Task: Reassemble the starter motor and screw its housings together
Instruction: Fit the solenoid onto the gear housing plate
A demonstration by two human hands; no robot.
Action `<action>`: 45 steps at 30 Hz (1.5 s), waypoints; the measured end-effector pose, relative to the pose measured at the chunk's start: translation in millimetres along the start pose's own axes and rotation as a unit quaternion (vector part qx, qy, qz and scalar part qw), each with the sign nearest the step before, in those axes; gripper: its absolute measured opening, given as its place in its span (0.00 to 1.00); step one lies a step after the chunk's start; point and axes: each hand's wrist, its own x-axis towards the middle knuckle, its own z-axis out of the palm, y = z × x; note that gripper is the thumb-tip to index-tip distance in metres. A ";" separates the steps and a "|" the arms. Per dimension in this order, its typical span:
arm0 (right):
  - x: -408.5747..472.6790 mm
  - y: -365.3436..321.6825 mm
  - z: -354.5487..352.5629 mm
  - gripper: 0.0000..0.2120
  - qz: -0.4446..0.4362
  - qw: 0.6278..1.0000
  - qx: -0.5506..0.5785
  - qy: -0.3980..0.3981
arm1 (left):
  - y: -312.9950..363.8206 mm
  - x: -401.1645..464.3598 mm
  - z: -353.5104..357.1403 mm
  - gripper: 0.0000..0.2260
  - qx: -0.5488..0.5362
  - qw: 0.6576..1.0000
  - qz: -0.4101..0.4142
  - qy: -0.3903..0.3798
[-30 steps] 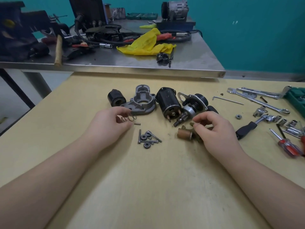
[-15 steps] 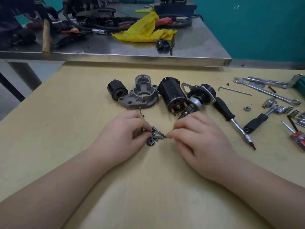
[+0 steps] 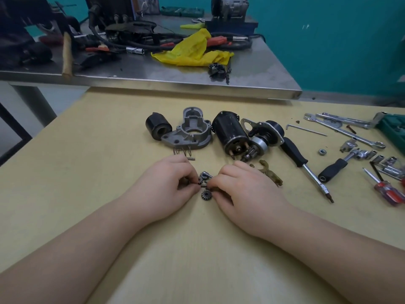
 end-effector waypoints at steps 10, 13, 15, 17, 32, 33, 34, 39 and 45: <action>8.4 -9.8 -4.7 0.14 0.035 0.998 -0.037 -0.024 | -1.1 -0.5 -1.3 0.06 -0.010 1.000 0.008 0.014; 1.8 -8.2 -10.6 0.12 0.038 0.999 -0.032 -0.017 | -2.5 -1.4 -0.5 0.07 -0.005 1.000 0.015 0.022; -8.0 -4.3 -15.6 0.10 0.044 0.998 -0.031 -0.017 | -3.5 -2.4 1.0 0.07 0.004 0.999 0.019 0.040; -19.1 -0.6 -19.4 0.07 0.052 0.998 -0.018 -0.019 | -3.6 -1.2 3.0 0.07 0.017 0.998 0.018 0.057; -36.6 36.4 -26.1 0.07 0.184 0.971 0.142 0.054 | 13.6 8.5 -5.7 0.09 -0.025 0.983 -0.102 0.148; -38.4 40.4 -27.6 0.08 0.185 0.971 0.143 0.057 | 18.5 10.6 -8.9 0.09 -0.026 0.984 -0.095 0.150; -40.8 42.4 -27.6 0.09 0.176 0.974 0.129 0.057 | 24.5 13.9 -12.1 0.08 -0.025 0.985 -0.082 0.148; -41.2 27.2 -16.1 0.10 0.076 0.995 0.003 0.062 | 61.2 53.1 -20.7 0.07 0.012 0.995 -0.036 0.097; -33.5 31.3 -4.4 0.14 0.065 0.998 0.017 -0.017 | 99.7 124.8 -11.9 0.17 0.085 0.996 -0.031 -0.004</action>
